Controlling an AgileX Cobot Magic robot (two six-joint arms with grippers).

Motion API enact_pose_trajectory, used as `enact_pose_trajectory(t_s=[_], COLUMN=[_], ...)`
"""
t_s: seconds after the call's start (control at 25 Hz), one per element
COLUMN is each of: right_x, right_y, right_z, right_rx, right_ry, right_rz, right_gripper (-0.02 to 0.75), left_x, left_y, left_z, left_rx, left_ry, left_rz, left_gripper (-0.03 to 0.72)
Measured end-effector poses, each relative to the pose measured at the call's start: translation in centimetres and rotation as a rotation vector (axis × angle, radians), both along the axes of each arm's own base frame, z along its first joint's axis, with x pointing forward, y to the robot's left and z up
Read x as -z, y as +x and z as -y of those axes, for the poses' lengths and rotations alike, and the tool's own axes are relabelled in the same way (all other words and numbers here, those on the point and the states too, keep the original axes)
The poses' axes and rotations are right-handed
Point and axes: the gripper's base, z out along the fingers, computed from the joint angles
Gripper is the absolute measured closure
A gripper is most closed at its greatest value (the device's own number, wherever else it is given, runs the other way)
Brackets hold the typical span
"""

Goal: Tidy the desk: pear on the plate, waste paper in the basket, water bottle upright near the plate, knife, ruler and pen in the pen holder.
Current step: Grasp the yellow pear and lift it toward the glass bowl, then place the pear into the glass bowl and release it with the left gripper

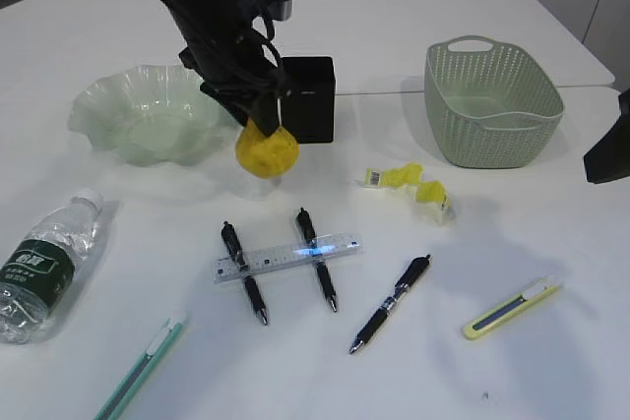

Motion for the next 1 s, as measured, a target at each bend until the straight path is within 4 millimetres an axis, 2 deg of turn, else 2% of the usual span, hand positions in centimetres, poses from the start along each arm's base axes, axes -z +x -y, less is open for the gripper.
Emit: enact_pose_trajectory(t_s=[0.32, 0.52, 0.88, 1.0], right_x=[0.0, 0.0, -0.3, -0.4], right_y=[0.0, 0.1, 0.5, 0.7], right_z=[0.0, 0.0, 0.1, 0.1], right_rx=[0.0, 0.002, 0.02, 0.027], right_ry=[0.0, 0.0, -0.004, -0.004], right_rz=[0.0, 0.006, 0.063, 0.084], right_gripper=[0.26, 0.26, 0.26, 0.26], left_x=[-4.6, -7.3, -9.7, -10.1], left_y=[-1.0, -1.5, -1.9, -1.6], left_z=[-0.7, -1.9, -3.4, -4.5], left_rx=[-0.012, -0.018, -0.1, -0.159], left_ry=[-0.013, 0.055, 0.135, 0.152], left_rz=[0.09, 0.179, 0.262, 0.275], left_gripper=[0.431, 0.431, 0.431, 0.431])
